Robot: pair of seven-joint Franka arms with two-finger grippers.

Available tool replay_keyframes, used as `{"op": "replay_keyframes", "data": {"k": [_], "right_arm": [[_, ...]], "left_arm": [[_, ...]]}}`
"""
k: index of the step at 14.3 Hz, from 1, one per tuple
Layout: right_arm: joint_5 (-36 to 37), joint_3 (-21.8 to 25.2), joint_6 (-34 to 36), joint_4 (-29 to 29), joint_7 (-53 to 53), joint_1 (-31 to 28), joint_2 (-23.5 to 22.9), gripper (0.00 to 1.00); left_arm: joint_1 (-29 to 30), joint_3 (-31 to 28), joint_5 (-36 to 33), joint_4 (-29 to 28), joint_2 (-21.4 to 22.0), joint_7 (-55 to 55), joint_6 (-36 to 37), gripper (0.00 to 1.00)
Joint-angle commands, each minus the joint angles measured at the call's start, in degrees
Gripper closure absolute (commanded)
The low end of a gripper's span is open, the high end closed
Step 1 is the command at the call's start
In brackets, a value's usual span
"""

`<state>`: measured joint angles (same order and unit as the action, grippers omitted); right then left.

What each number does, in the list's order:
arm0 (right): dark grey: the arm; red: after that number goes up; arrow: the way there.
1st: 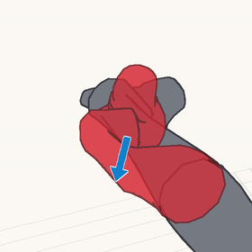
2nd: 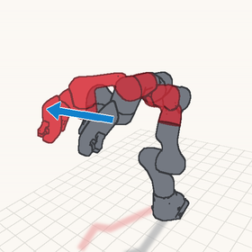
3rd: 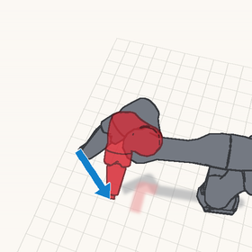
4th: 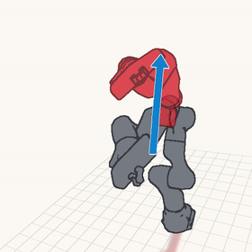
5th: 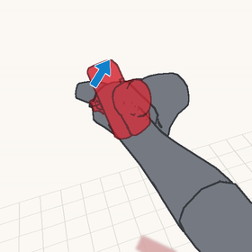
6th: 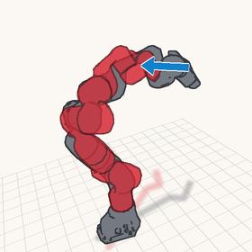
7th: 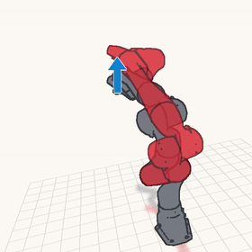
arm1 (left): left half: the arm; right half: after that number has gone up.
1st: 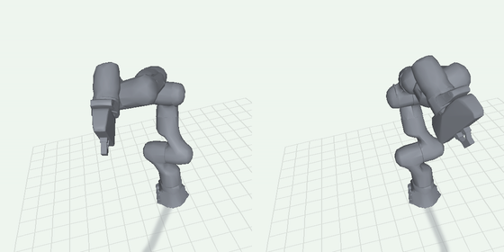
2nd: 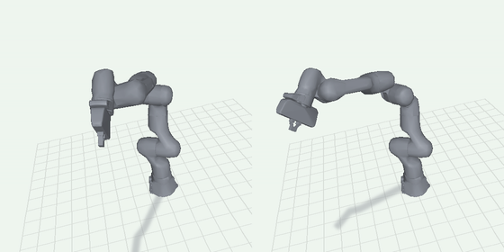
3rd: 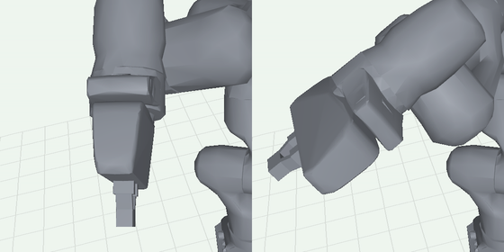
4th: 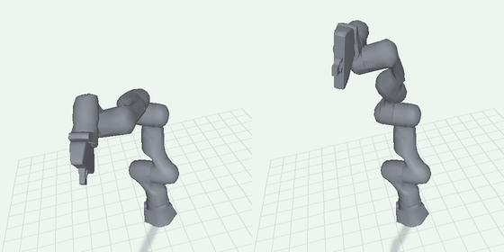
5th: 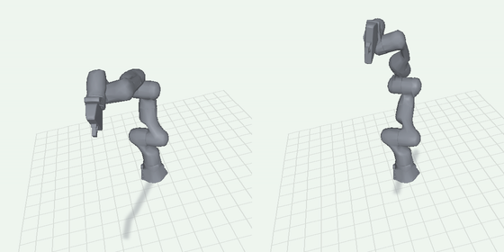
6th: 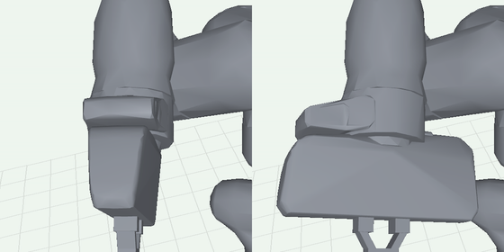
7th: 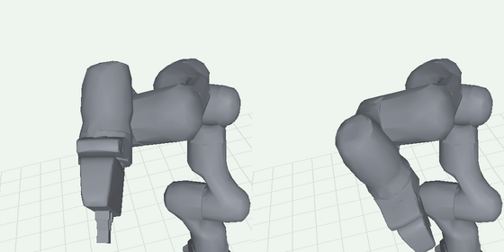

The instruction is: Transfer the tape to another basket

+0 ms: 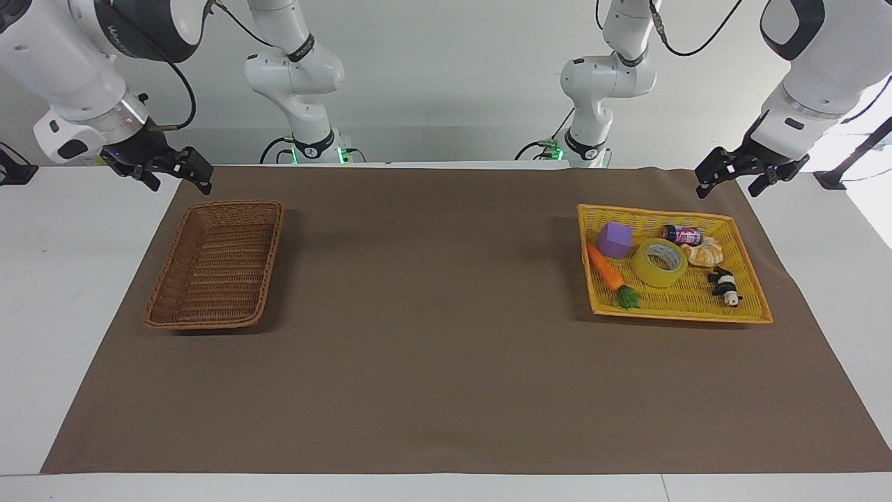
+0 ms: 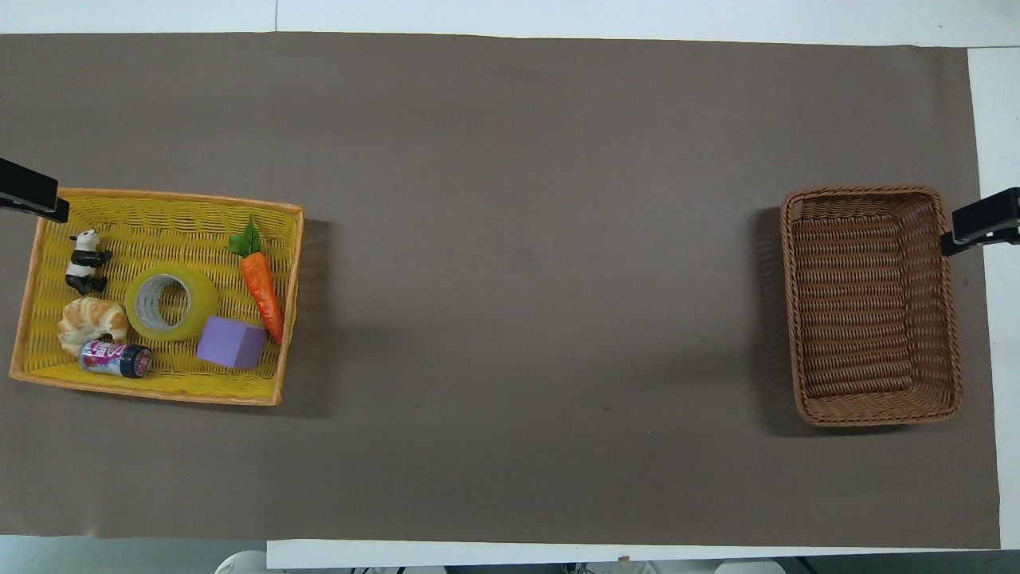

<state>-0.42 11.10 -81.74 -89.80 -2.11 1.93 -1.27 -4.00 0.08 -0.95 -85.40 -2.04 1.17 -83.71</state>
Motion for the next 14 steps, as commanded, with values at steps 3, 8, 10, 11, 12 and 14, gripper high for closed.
{"op": "replay_keyframes", "data": {"k": [3,8,10,11,12,14], "right_arm": [[0.2,-0.2,-0.5,-1.5,-1.1,-0.2,1.4,0.00],[0.3,-0.2,-0.5,-1.5,-1.1,-0.2,1.4,0.00],[0.2,-0.2,-0.5,-1.5,-1.1,-0.2,1.4,0.00],[0.3,-0.2,-0.5,-1.5,-1.1,-0.2,1.4,0.00],[0.2,-0.2,-0.5,-1.5,-1.1,-0.2,1.4,0.00],[0.2,-0.2,-0.5,-1.5,-1.1,-0.2,1.4,0.00]], "left_arm": [[0.0,0.0,-0.9,-2.0,1.8,-1.3,-0.1,0.00],[3.9,0.0,-1.0,-17.9,8.5,-1.4,-16.2,0.01],[7.9,0.0,-1.0,-28.5,12.6,2.1,-24.4,0.01],[8.4,0.0,-1.0,-32.0,12.9,4.7,-26.9,0.01],[8.9,0.0,-1.0,-34.5,12.7,5.9,-29.8,0.01],[10.2,0.0,-1.0,-39.4,11.6,6.1,-35.4,0.01]]}}
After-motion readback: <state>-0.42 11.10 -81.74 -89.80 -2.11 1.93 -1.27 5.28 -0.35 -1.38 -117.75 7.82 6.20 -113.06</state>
